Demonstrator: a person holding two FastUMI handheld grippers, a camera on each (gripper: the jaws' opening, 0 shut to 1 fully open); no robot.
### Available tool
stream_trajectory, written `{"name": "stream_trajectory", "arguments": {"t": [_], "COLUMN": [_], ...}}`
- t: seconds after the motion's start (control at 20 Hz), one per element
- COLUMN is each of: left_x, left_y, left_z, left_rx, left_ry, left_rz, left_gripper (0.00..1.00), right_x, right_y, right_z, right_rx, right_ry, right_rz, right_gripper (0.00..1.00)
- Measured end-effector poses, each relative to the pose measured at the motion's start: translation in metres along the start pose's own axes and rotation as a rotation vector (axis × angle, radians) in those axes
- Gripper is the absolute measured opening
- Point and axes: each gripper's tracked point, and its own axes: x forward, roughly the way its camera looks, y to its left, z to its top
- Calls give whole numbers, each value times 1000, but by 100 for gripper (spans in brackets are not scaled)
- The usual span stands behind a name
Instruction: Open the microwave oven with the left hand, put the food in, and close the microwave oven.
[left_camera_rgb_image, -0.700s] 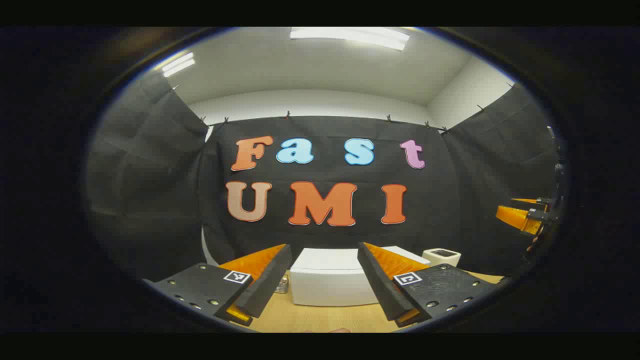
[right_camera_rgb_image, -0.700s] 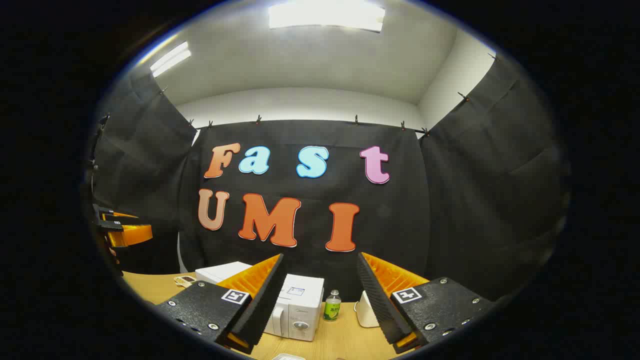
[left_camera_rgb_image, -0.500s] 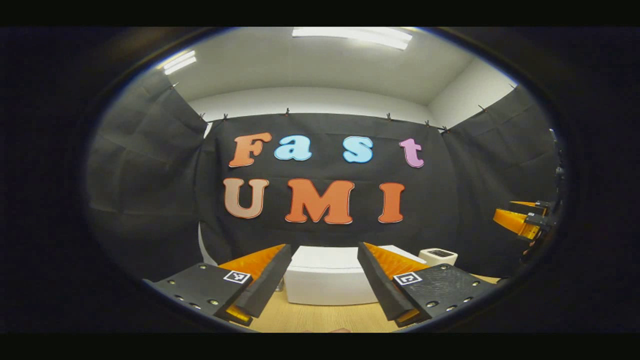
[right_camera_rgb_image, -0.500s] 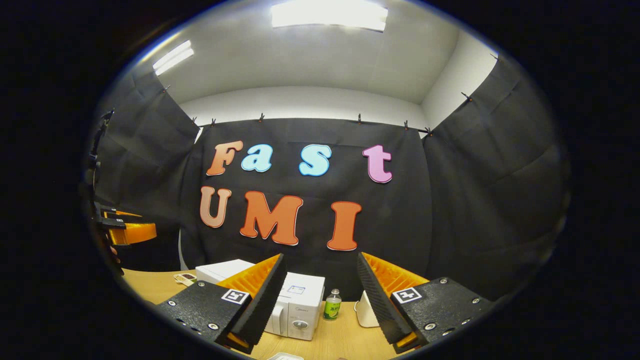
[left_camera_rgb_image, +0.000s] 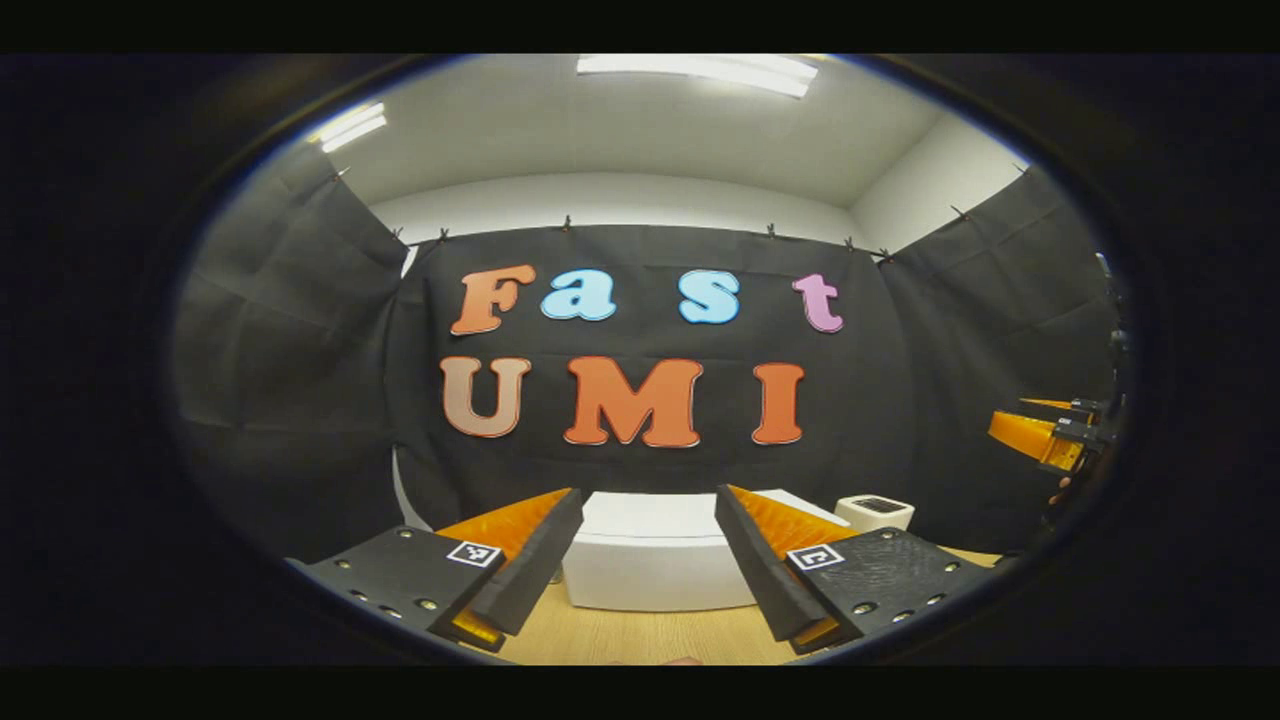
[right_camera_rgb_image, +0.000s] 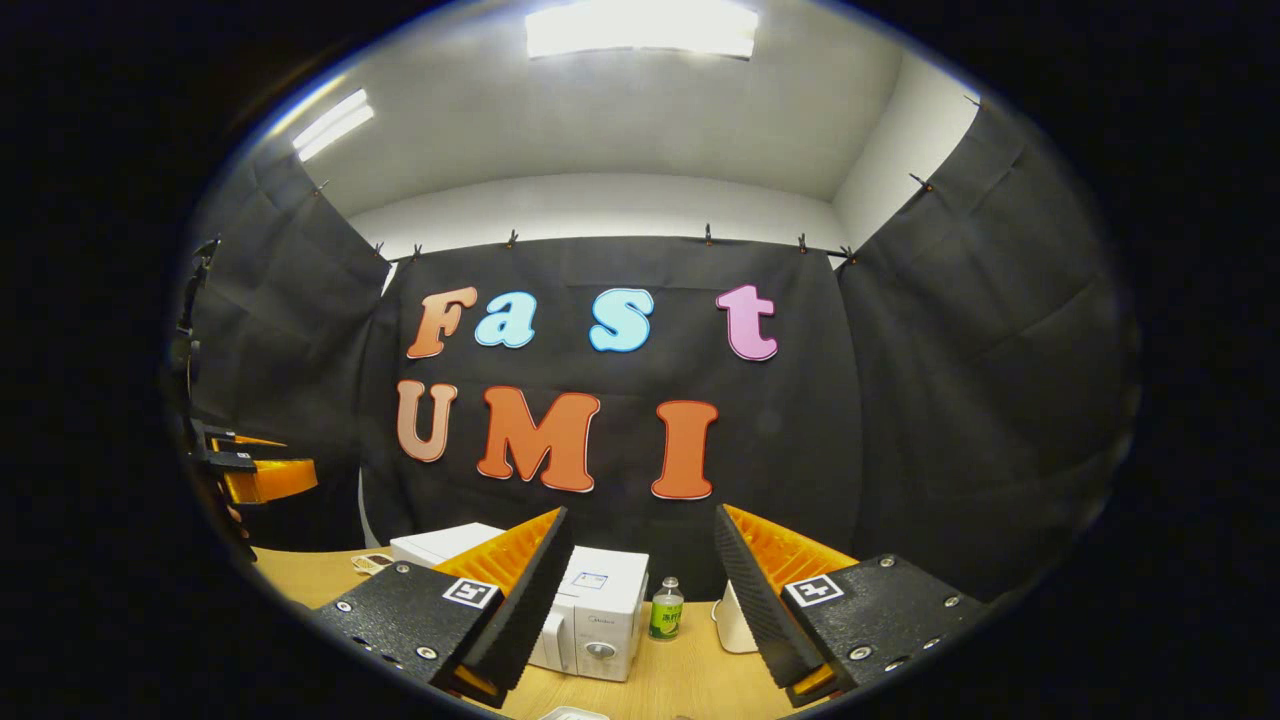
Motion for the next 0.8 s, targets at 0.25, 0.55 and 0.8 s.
{"name": "stream_trajectory", "arguments": {"t": [0.25, 0.55, 0.8], "left_x": [2, 1, 4], "left_y": [-5, -6, -5], "left_z": [-3, -2, -2], "left_rx": [3, 8, -5], "left_ry": [4, 1, 1], "left_rz": [1, 9, 17], "left_gripper": [88, 88, 88], "right_x": [0, 3, 5], "right_y": [-2, -1, -5], "right_z": [-4, -8, -11], "right_rx": [-1, 3, -2], "right_ry": [5, 7, 10], "right_rz": [2, 5, 3], "right_gripper": [90, 93, 93]}}
